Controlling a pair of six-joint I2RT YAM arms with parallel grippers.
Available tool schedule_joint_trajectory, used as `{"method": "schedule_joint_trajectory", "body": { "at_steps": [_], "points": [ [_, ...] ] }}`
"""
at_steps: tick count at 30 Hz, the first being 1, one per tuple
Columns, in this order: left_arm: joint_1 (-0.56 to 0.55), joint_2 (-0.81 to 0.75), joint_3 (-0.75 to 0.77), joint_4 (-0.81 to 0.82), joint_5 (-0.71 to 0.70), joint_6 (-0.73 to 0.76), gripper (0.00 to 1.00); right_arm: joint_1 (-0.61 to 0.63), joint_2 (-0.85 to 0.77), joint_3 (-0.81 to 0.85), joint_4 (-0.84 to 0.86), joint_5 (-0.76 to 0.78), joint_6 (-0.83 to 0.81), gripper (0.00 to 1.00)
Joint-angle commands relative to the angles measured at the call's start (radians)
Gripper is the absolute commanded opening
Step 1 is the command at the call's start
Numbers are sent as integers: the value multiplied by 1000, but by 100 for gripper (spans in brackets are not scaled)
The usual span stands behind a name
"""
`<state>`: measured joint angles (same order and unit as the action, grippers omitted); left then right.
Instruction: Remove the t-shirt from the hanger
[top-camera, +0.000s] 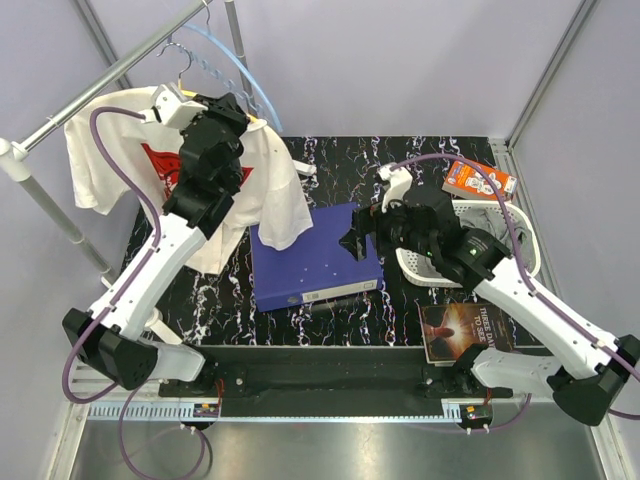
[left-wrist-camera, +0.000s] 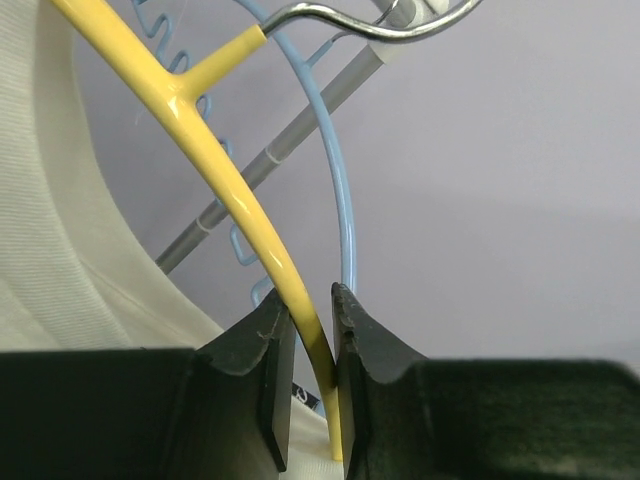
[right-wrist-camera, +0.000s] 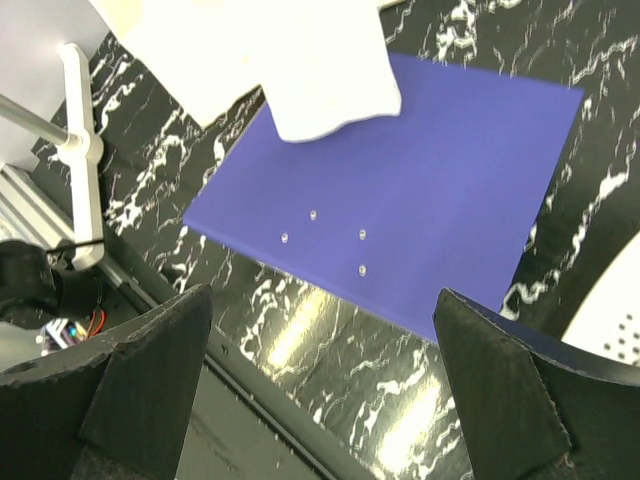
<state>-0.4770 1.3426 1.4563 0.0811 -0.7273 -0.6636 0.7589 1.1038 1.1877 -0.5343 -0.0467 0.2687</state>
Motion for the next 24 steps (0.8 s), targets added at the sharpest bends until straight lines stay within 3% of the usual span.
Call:
{"method": "schedule_joint_trajectory", "body": {
  "at_steps": [1, 12, 17, 24],
  "points": [
    [-5, -52, -37, 95, 16, -86, 0, -3, 25, 96, 76, -4, -43, 100],
    [-70, -34, -125, 226, 35, -99, 0, -6, -65, 30, 46, 114, -34, 100],
    [-98, 50, -84, 299, 66, -151, 0, -32, -76, -14, 65, 156, -62, 100],
    [-141, 200, 87, 250, 33, -310, 0, -150, -59, -100, 259, -4, -49, 100]
  ]
}}
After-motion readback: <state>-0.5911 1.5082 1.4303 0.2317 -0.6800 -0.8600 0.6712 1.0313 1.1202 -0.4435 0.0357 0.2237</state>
